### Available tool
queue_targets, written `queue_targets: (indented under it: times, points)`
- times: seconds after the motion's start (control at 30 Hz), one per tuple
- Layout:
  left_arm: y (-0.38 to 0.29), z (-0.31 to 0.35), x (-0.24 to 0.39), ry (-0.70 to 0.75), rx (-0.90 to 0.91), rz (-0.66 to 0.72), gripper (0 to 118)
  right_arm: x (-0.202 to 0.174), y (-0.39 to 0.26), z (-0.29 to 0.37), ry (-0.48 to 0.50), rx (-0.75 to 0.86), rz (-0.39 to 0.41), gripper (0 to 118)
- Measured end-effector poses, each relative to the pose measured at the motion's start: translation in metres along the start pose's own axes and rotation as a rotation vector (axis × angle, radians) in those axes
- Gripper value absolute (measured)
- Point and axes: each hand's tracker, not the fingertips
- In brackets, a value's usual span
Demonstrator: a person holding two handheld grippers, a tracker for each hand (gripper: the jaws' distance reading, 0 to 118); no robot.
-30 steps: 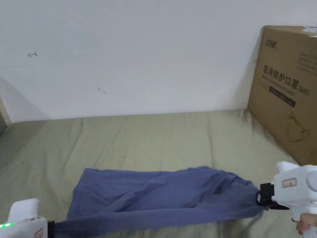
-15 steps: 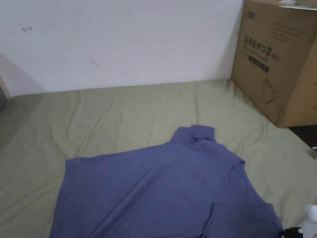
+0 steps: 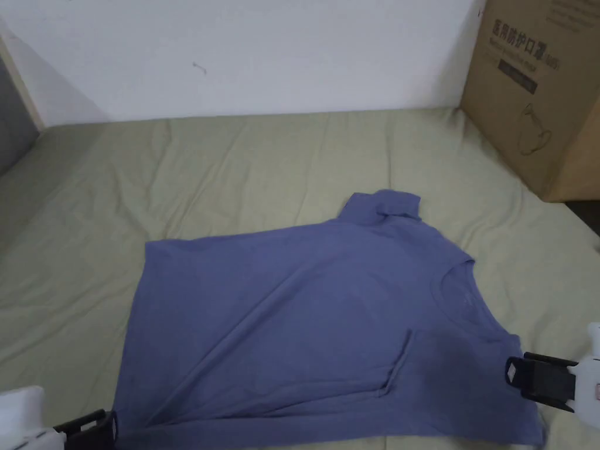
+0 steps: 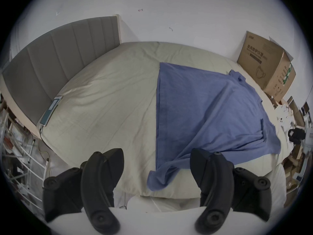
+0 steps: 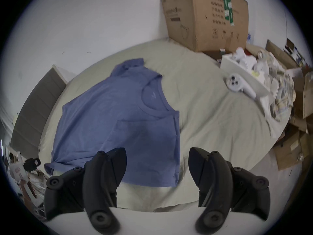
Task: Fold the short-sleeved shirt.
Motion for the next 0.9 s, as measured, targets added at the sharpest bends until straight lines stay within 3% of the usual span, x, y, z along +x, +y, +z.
queue_targets:
  times: [0.03, 0.07, 0.1, 0.13, 0.17, 0.27, 0.4, 0.43, 0.47, 0.53, 0.57, 0.63, 0.67, 0.73, 0.83, 0.87, 0.9]
  points:
    - [-0.002, 0.010, -0.005, -0.037, 0.026, 0.039, 56, -0.006, -0.002, 0.010, 0.017, 0.019, 0.023, 61]
    - [-0.005, 0.018, -0.007, -0.071, 0.053, 0.067, 30, -0.014, -0.005, 0.019, 0.037, 0.032, 0.041, 33]
    - [-0.007, 0.027, -0.009, -0.085, 0.063, 0.090, 30, -0.020, -0.009, 0.026, 0.057, 0.040, 0.047, 33]
    - [-0.012, 0.031, -0.011, -0.087, 0.065, 0.112, 20, -0.025, -0.014, 0.030, 0.059, 0.031, 0.030, 21]
    - [-0.016, 0.033, -0.012, -0.065, 0.060, 0.114, 3, -0.028, -0.019, 0.029, 0.070, 0.022, 0.018, 3]
    - [-0.030, 0.034, -0.017, -0.041, 0.035, 0.089, 0, -0.034, -0.036, 0.025, 0.148, -0.038, 0.001, 1]
    - [-0.032, 0.013, -0.023, -0.051, -0.026, 0.102, 2, -0.038, -0.045, 0.009, 0.101, -0.088, 0.034, 1]
    - [-0.031, 0.004, -0.024, -0.072, -0.053, 0.117, 13, -0.037, -0.046, 0.008, 0.102, -0.095, 0.025, 1]
    - [-0.029, -0.005, -0.024, -0.075, -0.069, 0.124, 37, -0.027, -0.044, 0.001, 0.114, -0.103, 0.009, 1]
    - [-0.029, -0.028, -0.024, -0.098, -0.128, 0.123, 98, -0.023, -0.045, -0.004, 0.108, -0.108, -0.007, 1]
    - [-0.028, -0.038, -0.022, -0.097, -0.138, 0.123, 103, -0.022, -0.046, -0.006, 0.100, -0.112, -0.005, 1]
    - [-0.026, -0.054, -0.018, -0.117, -0.193, 0.096, 86, -0.017, -0.046, -0.010, 0.066, -0.133, -0.001, 1]
    - [-0.026, -0.060, -0.017, -0.109, -0.206, 0.090, 67, -0.014, -0.047, -0.012, 0.062, -0.139, -0.001, 1]
    - [-0.030, -0.069, -0.011, -0.098, -0.214, 0.083, 11, -0.007, -0.048, -0.014, 0.048, -0.150, -0.015, 1]
    - [-0.031, -0.063, -0.009, -0.097, -0.191, 0.110, 6, -0.001, -0.047, -0.015, 0.036, -0.154, -0.013, 2]
    - [-0.031, -0.061, -0.007, -0.091, -0.182, 0.097, 6, 0.000, -0.045, -0.016, 0.024, -0.157, 0.010, 12]
    - [-0.030, -0.061, -0.006, -0.089, -0.187, 0.075, 6, 0.002, -0.043, -0.018, -0.021, -0.151, 0.033, 37]
